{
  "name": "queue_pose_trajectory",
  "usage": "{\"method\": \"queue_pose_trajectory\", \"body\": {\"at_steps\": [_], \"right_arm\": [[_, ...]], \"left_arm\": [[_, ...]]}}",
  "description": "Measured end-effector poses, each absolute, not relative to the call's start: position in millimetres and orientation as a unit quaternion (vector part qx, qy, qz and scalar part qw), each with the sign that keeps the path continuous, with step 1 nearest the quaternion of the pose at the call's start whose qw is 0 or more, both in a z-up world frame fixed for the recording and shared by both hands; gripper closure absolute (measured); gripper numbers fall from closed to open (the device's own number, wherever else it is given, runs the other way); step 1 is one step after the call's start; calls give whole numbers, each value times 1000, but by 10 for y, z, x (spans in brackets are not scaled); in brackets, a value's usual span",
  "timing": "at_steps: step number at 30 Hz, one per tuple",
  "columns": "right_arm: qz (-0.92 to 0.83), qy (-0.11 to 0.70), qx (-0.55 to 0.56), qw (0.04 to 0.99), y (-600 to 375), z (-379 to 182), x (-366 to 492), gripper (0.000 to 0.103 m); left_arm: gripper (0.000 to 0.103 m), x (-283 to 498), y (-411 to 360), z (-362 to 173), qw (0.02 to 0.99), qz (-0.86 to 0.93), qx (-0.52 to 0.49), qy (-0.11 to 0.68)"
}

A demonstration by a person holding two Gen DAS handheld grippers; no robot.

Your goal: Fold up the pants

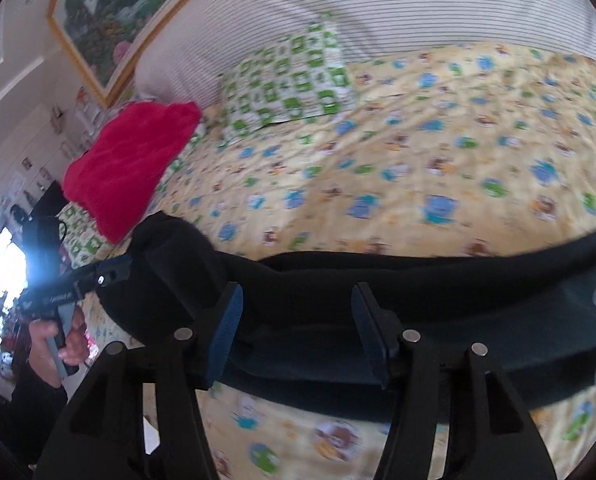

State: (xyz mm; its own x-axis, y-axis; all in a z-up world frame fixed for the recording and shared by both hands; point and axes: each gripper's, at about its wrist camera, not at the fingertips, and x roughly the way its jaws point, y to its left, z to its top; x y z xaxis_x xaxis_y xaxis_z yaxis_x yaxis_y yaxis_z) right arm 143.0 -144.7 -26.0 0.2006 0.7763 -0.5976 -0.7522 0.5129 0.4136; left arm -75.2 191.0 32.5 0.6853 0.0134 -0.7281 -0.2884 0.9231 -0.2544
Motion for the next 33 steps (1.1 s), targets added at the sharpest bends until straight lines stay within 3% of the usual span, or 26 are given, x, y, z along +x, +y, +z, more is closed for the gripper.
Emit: {"method": "queue_pose_trajectory", "body": {"at_steps": [12,27,29,31,32,33], "right_arm": [[530,417,-21,738,-762,-340,1323,44],[559,459,-81,685,-122,-489,1491,44],[567,465,-90,674,-20,-514,1507,44],[573,470,-101,663,76,-549,1508,44],[576,473,-107,658,118,-570,1503,44],[578,474,-113,654,158,-589,1493,46]], "left_arm": [[27,-715,2887,345,884,124,-201,405],[27,100,3575,-360,798,30,-281,532],[31,121,3563,-392,800,25,-278,530],[57,120,3530,-369,807,11,-277,522],[66,116,3522,-359,808,7,-278,519],[68,100,3512,-330,813,7,-277,513]]}}
